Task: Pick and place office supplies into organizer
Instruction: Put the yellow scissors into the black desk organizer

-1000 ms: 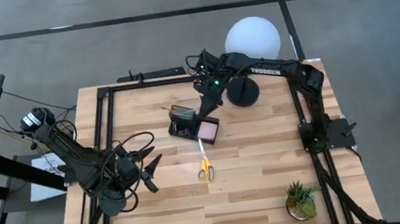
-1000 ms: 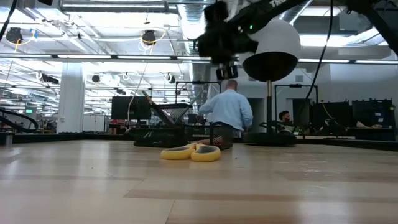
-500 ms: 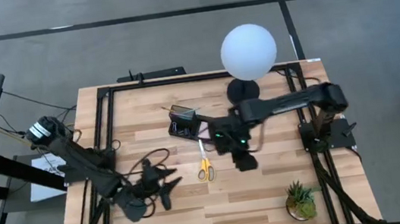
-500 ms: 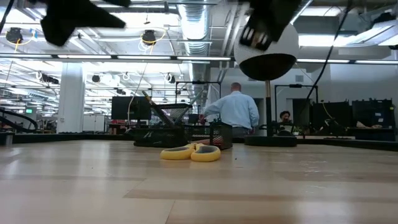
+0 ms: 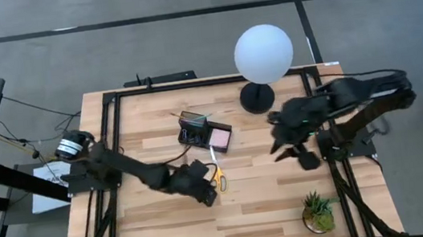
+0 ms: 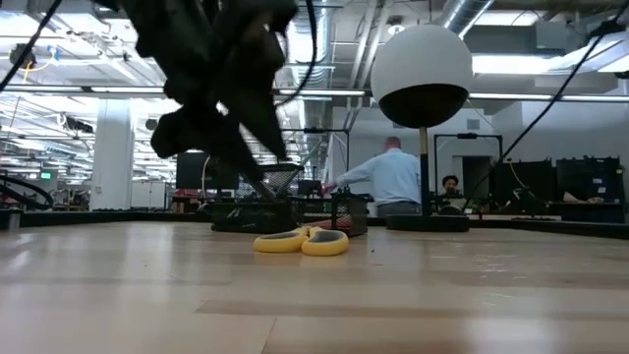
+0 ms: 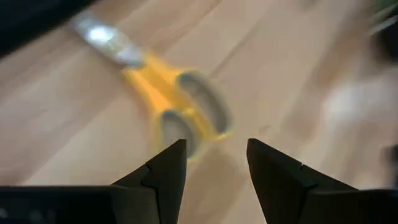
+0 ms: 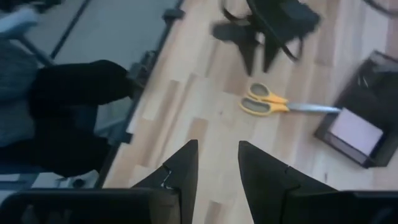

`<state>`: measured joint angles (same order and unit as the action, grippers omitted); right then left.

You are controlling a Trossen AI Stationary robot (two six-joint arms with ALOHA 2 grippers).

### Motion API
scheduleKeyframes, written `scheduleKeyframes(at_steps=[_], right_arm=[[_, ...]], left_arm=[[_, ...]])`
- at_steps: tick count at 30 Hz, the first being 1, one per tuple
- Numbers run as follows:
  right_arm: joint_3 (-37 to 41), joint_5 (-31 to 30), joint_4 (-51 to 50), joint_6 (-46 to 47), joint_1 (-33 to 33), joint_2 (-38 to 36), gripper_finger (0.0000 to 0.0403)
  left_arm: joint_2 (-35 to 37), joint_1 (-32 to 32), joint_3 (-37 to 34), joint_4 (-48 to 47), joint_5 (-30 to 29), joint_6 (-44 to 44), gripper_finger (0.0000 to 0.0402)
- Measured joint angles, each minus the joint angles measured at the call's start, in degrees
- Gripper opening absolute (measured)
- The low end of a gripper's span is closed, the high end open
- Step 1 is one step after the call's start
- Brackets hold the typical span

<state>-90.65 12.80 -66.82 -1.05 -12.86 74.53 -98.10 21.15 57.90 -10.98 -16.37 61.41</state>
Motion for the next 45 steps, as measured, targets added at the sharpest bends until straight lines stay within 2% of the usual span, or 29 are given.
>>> scheduleKeyframes(at_steps=[4,7,13,19,38,41,45], right_arm=[[0.0,-0.6,-0.2,-0.1,-3.1,-3.7,0.0109],[0.0,-2.6,-0.2,-0.9,-5.1,-5.4,0.0109],[0.0,-4.2,-0.2,-1.8,-6.2,-6.4,0.0109],[0.0,-4.2,-0.7,-2.0,-6.2,-5.8,0.0109],[-0.1,-4.0,-1.4,-2.0,-5.6,-3.2,0.0109],[0.1,-3.9,-2.2,-2.0,-5.4,-2.4,0.0109],[0.0,-3.9,-2.7,-2.0,-5.4,-1.2,0.0109]], left_arm=[[-3.7,-2.0,7.9,-19.3,2.2,-0.6,0.0164],[-6.2,-2.3,11.8,-25.6,0.7,-2.3,0.0164],[-10.8,-2.3,14.4,-22.8,-0.3,-7.8,0.0164],[-15.6,-3.2,14.5,-21.9,0.6,-6.5,0.0164],[-16.2,-5.0,14.6,-20.8,0.1,-7.6,0.0164],[-16.2,-5.6,14.6,-21.0,1.7,-8.1,0.0144],[-16.2,-5.8,14.6,-21.4,2.0,-8.5,0.0073]])
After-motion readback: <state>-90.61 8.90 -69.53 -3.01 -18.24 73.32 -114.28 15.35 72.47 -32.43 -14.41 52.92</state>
